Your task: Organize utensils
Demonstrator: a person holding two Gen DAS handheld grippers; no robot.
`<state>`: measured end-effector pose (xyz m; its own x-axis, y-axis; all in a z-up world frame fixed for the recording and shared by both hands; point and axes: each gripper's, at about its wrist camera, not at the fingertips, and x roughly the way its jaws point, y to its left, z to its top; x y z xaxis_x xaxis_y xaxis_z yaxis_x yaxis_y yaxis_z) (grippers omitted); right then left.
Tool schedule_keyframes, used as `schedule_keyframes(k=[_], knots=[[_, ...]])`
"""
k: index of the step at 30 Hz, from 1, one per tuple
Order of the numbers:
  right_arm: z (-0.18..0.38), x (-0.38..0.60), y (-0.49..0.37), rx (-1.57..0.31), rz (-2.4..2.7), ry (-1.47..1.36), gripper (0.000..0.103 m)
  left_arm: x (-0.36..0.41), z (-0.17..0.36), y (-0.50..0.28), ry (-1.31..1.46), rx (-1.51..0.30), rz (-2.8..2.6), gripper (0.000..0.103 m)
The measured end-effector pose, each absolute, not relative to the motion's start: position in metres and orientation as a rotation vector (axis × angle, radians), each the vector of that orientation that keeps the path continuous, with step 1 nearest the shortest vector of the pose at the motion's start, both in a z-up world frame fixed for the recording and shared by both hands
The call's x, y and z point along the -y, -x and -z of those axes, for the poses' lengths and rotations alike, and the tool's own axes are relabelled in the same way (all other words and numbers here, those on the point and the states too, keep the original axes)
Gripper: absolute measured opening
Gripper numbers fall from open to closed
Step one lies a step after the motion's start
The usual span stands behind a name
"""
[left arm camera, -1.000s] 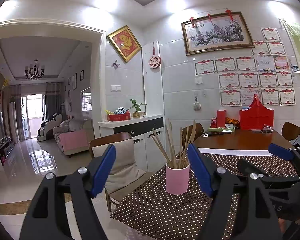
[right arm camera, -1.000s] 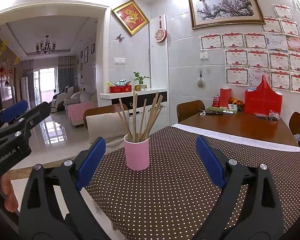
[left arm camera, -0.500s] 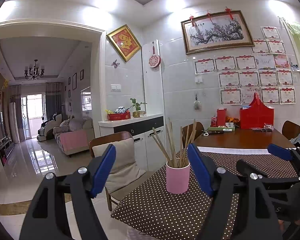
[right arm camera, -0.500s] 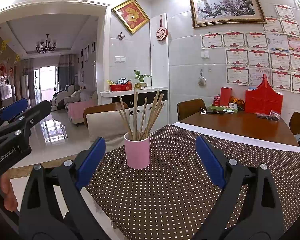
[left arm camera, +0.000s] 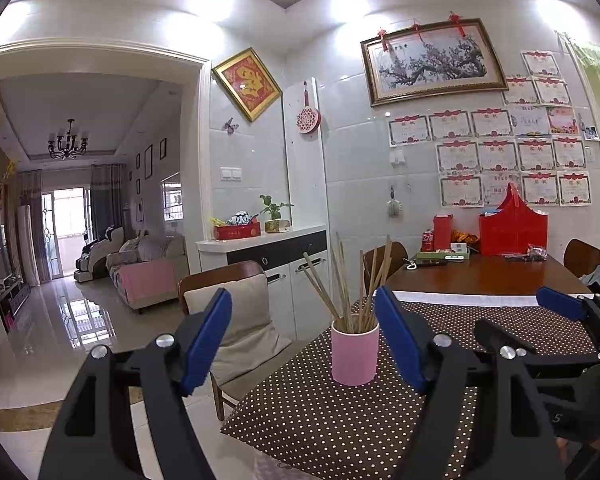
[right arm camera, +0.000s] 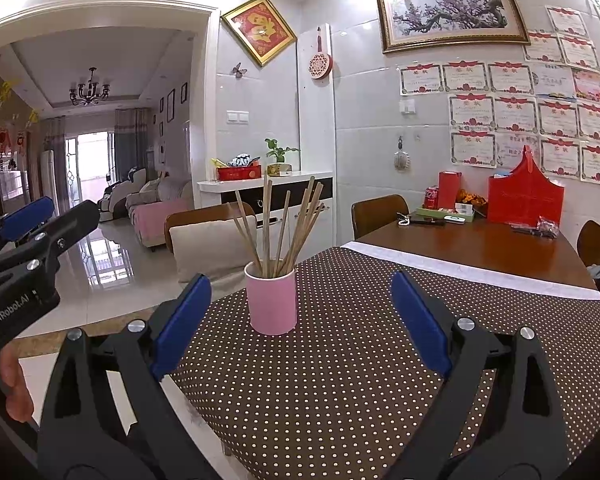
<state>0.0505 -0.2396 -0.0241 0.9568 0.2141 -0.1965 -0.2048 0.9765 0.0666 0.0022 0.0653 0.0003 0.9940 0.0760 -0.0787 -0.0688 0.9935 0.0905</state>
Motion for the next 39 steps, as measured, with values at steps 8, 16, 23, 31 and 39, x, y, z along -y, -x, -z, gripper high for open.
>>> schedule_keyframes(k=[8, 16, 23, 31, 39], knots=[[0.023, 0.242, -0.052, -0.216, -0.214, -0.045, 0.09, -0.065, 0.002, -0.003, -0.089, -0.086, -0.072, 0.073], [0.024, 0.244, -0.056, -0.229, -0.213, -0.048, 0.09, -0.068, 0.011, -0.008, -0.085, -0.108, -0.065, 0.073], [0.028, 0.244, -0.063, -0.248, -0.212, -0.05, 0.09, -0.073, 0.018, -0.013, -0.079, -0.143, -0.07, 0.073], [0.055, 0.26, -0.118, -0.379, -0.133, -0.002, 0.093, -0.088, 0.036, -0.038, -0.097, -0.245, -0.124, 0.073], [0.128, 0.341, -0.214, -0.722, 0.067, -0.064, 0.093, -0.13, 0.056, -0.065, -0.071, -0.33, -0.214, 0.073]])
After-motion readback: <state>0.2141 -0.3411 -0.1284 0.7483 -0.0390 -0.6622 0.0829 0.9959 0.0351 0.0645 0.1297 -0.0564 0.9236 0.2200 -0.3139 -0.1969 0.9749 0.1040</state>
